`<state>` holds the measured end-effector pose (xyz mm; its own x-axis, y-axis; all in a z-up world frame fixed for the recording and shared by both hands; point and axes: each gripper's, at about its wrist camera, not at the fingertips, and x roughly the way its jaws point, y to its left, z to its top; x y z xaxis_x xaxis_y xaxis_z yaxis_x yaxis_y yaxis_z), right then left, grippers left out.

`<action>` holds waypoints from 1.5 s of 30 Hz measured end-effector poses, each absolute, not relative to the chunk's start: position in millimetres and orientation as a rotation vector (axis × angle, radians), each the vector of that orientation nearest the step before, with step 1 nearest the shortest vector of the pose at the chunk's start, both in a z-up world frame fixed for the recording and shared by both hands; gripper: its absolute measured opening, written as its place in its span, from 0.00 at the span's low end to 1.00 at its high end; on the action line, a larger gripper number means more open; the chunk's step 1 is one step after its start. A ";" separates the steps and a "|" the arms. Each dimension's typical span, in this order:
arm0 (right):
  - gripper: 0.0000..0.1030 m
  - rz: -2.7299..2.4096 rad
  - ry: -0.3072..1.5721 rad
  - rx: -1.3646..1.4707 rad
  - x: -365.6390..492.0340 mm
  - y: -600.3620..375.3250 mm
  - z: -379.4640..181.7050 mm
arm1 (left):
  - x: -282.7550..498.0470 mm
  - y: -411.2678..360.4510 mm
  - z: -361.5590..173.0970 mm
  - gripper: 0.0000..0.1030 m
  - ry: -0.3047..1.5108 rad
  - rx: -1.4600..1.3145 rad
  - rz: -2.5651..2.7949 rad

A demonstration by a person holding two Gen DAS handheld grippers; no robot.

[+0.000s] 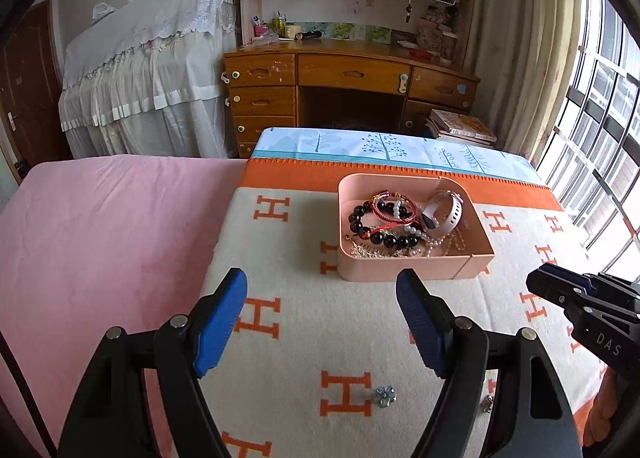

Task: Organize jewelry
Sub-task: 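Lower the left tool onto the blue flower brooch and close it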

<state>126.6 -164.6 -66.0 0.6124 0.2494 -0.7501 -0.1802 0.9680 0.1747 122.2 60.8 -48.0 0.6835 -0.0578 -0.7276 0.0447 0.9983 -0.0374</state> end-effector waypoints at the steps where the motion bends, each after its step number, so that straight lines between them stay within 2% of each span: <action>1: 0.19 0.256 0.879 0.086 120.4 -166.3 -66.1 | 119.8 60.9 -48.4 0.73 0.822 -0.023 -0.061; 10: 0.20 0.269 0.890 0.034 70.8 -168.0 -76.3 | 88.8 55.2 -60.7 0.73 0.860 -0.024 -0.133; 12: 0.28 0.271 0.907 0.021 62.4 -168.6 -84.1 | 84.6 53.8 -67.2 0.73 0.878 -0.022 -0.149; 14: 0.43 0.267 0.920 0.016 54.4 -170.5 -92.9 | 81.7 54.3 -74.6 0.73 0.899 -0.026 -0.169; 16: 0.44 0.278 0.921 0.017 48.7 -172.6 -99.7 | 79.9 55.1 -83.2 0.73 0.917 -0.029 -0.186; 26: 0.44 0.331 0.915 -0.183 18.2 -162.3 -138.0 | 73.0 57.3 -136.6 0.73 1.018 0.000 -0.234; 35: 0.43 0.357 0.916 -0.211 23.2 -154.1 -156.6 | 76.5 49.4 -150.0 0.73 1.002 0.017 -0.225; 36: 0.42 0.358 0.908 -0.214 23.0 -152.6 -157.1 | 77.7 48.8 -150.4 0.72 0.999 0.018 -0.224; 38: 0.30 0.368 0.901 -0.217 23.9 -149.7 -158.7 | 80.3 46.0 -151.1 0.68 0.997 0.024 -0.224; 41: 0.20 0.381 0.892 -0.212 23.0 -146.7 -160.9 | 82.9 40.3 -154.3 0.64 1.004 0.045 -0.229; 44: 0.20 0.385 0.885 -0.198 23.3 -147.8 -161.7 | 84.0 34.9 -157.1 0.61 1.008 0.061 -0.241; 45: 0.20 0.387 0.884 -0.190 23.6 -148.6 -161.8 | 84.8 33.4 -158.2 0.57 1.010 0.064 -0.243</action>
<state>23.6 -148.6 -161.8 0.5706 0.2500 -0.7822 -0.4046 0.9145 -0.0028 84.8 33.4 -158.2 0.5071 -0.1717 -0.8446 0.2307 0.9712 -0.0590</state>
